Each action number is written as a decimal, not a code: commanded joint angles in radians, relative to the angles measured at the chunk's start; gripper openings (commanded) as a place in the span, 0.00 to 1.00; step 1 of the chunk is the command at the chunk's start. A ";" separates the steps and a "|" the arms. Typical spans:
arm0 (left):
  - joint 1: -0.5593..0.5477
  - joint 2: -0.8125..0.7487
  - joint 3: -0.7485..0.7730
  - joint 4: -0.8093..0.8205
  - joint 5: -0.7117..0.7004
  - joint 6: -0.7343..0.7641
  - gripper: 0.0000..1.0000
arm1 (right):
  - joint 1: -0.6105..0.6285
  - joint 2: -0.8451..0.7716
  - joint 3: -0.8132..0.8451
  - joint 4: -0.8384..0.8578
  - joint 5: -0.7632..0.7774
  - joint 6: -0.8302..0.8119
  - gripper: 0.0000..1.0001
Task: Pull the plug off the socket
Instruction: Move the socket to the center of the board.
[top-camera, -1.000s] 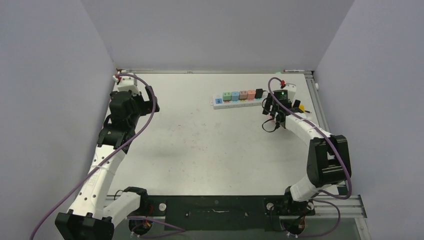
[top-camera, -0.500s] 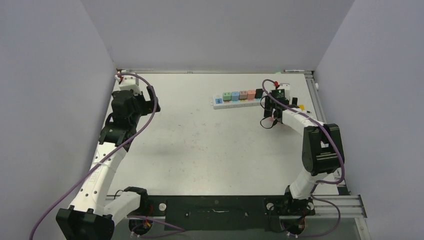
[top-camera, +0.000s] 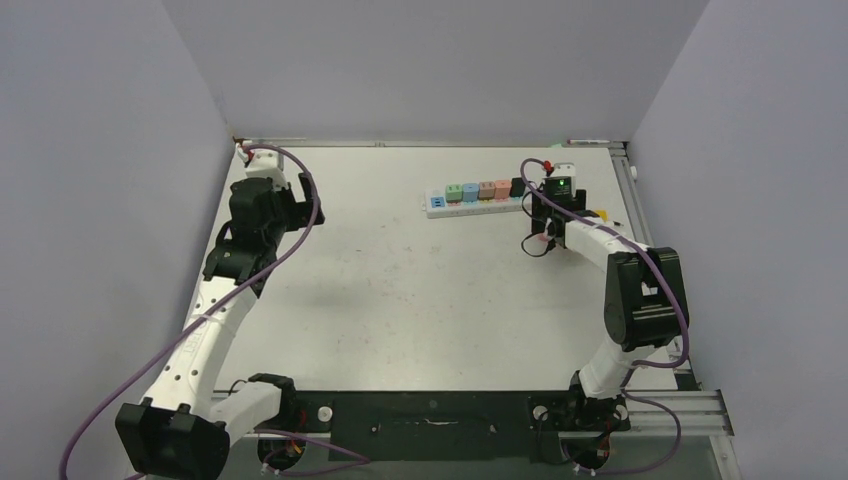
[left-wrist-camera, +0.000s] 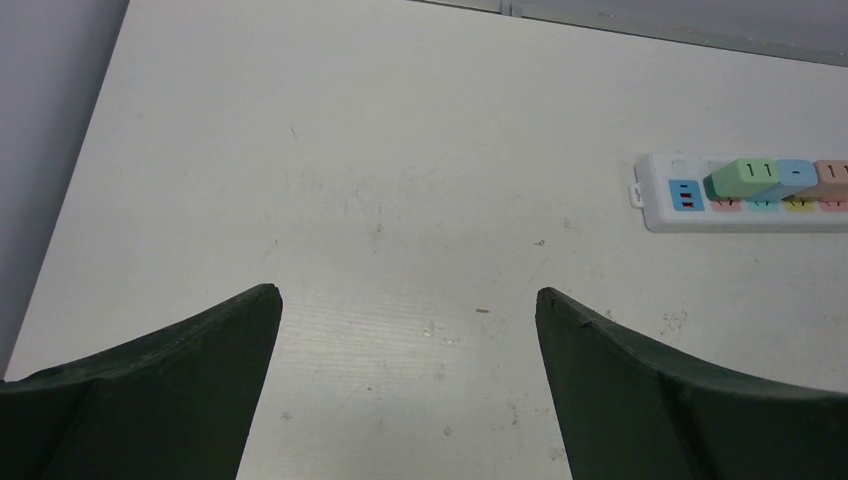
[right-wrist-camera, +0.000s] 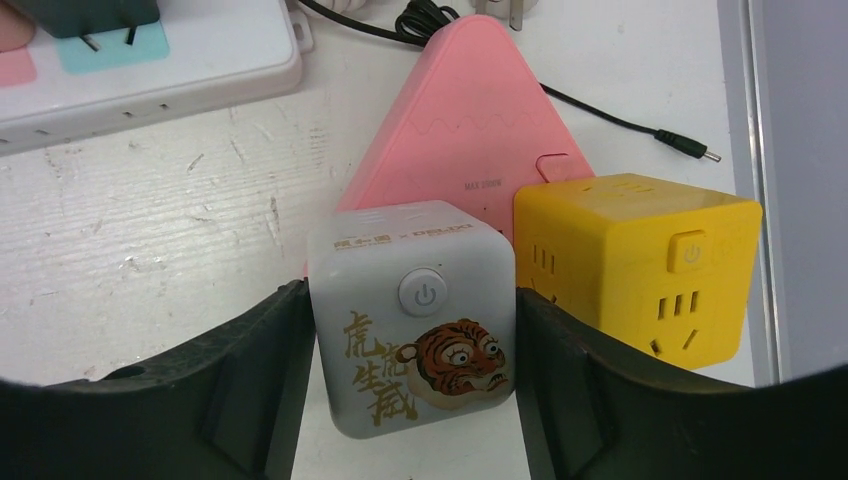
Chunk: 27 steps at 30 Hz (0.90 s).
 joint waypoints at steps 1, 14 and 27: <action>-0.005 0.006 0.020 0.035 0.016 -0.001 0.96 | 0.009 -0.026 -0.021 0.049 -0.047 -0.027 0.57; -0.005 0.010 0.023 0.030 0.014 0.003 0.96 | 0.057 -0.057 -0.035 0.022 -0.070 -0.019 0.31; -0.006 0.022 0.028 0.025 0.020 0.002 0.96 | 0.178 -0.111 0.000 -0.149 -0.076 0.077 0.29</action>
